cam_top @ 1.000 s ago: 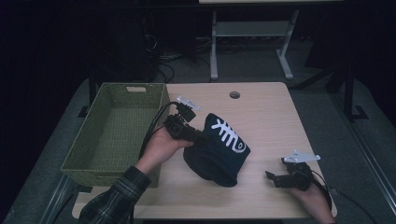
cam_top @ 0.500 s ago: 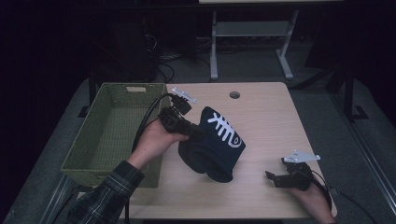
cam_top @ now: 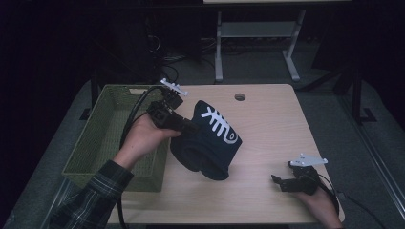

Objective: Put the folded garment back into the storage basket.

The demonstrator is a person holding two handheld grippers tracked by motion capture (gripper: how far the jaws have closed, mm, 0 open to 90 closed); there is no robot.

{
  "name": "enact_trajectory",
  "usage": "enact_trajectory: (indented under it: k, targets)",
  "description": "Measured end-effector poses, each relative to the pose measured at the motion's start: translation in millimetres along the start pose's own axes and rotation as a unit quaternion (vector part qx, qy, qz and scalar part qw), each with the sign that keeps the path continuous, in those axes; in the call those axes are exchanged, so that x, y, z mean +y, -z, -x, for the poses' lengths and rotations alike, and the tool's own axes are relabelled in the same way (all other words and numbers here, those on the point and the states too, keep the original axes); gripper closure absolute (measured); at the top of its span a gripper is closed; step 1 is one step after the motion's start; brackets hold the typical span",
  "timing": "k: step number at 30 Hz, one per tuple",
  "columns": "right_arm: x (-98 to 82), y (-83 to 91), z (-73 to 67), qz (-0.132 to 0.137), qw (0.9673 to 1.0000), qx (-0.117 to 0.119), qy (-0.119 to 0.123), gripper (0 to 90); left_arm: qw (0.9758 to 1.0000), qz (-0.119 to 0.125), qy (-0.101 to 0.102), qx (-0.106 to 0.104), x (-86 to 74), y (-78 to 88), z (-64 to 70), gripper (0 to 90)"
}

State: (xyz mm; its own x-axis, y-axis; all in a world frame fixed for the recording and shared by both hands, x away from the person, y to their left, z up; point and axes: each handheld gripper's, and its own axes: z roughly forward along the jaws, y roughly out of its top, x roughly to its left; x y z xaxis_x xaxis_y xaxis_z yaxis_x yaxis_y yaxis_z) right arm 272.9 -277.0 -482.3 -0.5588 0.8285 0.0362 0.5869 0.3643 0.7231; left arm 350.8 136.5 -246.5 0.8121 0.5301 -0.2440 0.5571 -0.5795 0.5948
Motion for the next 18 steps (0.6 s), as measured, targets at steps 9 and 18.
enact_trajectory:
  k: [9, 18]
  targets:
    - [0.0, 0.0, 0.0, 0.0, 1.0, 0.0, 0.0, 13.6, 0.9997, 0.006, 0.012, 0.018, -4.3, 26.5, -6.7, 76.3]
    - [0.0, 0.0, 0.0, 0.0, 1.0, 0.0, 0.0, 13.6, 0.9984, 0.031, 0.033, 0.034, -13.1, 60.6, -17.1, 76.5]
